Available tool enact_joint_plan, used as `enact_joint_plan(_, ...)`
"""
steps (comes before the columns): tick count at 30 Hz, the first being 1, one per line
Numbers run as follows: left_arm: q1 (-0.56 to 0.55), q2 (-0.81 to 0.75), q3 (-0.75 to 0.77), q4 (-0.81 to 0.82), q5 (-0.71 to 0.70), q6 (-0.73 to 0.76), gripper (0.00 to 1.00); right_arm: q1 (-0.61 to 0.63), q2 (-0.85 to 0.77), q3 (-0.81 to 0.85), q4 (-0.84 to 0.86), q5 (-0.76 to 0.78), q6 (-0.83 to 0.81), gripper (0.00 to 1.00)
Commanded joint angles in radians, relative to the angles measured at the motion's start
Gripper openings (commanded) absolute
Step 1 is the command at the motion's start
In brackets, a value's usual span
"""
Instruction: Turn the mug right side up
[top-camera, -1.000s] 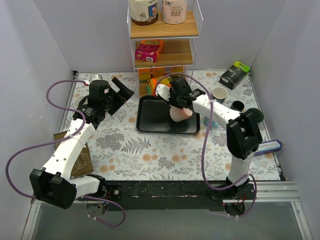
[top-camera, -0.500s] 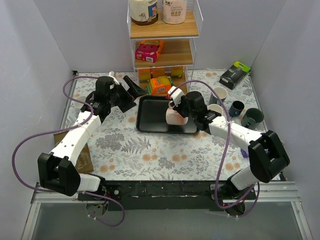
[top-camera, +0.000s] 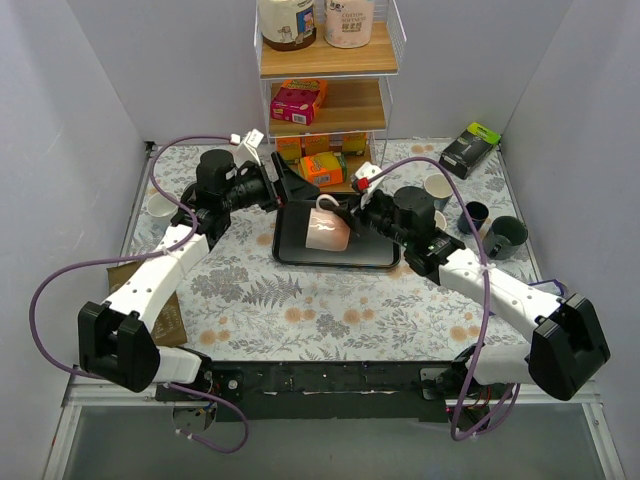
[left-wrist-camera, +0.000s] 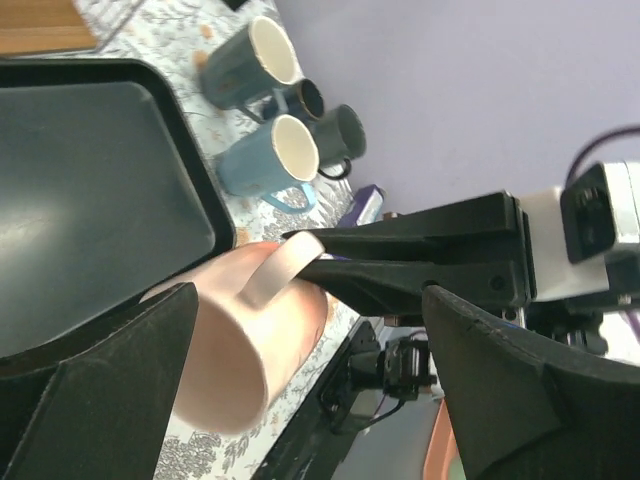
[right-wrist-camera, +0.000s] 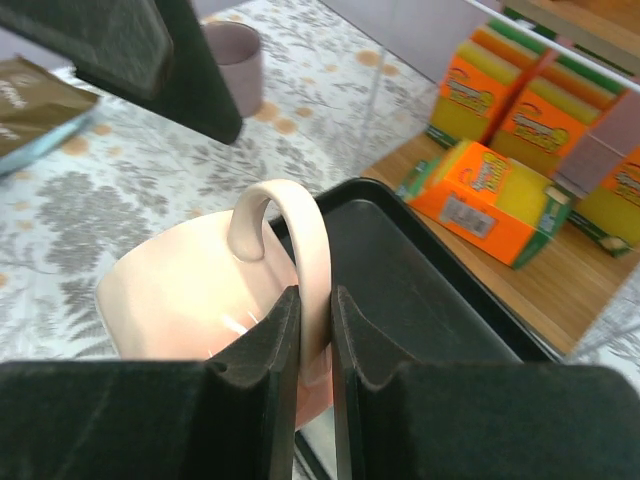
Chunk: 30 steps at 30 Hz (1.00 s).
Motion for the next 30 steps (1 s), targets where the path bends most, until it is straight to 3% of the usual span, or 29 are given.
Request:
enact_joint_plan(1, -0.015, -0.065, -0.026, 0.106, 0.146, 0.136, 0.93, 0.008, -0.079, 0.008, 0.141, -0.143, 0.127, 0.01)
enact_joint_plan(5, -0.02, -0.084, -0.031, 0.141, 0.258, 0.213, 0.89, 0.007, -0.121, 0.013, 0.125, -0.205, 0.172, 0.01)
enact_joint_plan(13, -0.035, -0.091, -0.026, 0.168, 0.316, 0.211, 0.76, 0.007, -0.153, 0.051, 0.109, -0.282, 0.259, 0.01)
enact_joint_plan(16, -0.058, -0.09, -0.026, 0.194, 0.317, 0.196, 0.75, 0.008, -0.156, 0.053, 0.123, -0.297, 0.293, 0.01)
enact_joint_plan(21, -0.102, -0.084, -0.035, 0.204, 0.313, 0.197, 0.61, 0.007, -0.159, 0.053, 0.154, -0.292, 0.35, 0.01)
enact_joint_plan(30, -0.113, -0.1, -0.042, 0.146, 0.274, 0.257, 0.47, 0.007, -0.162, 0.062, 0.168, -0.309, 0.397, 0.01)
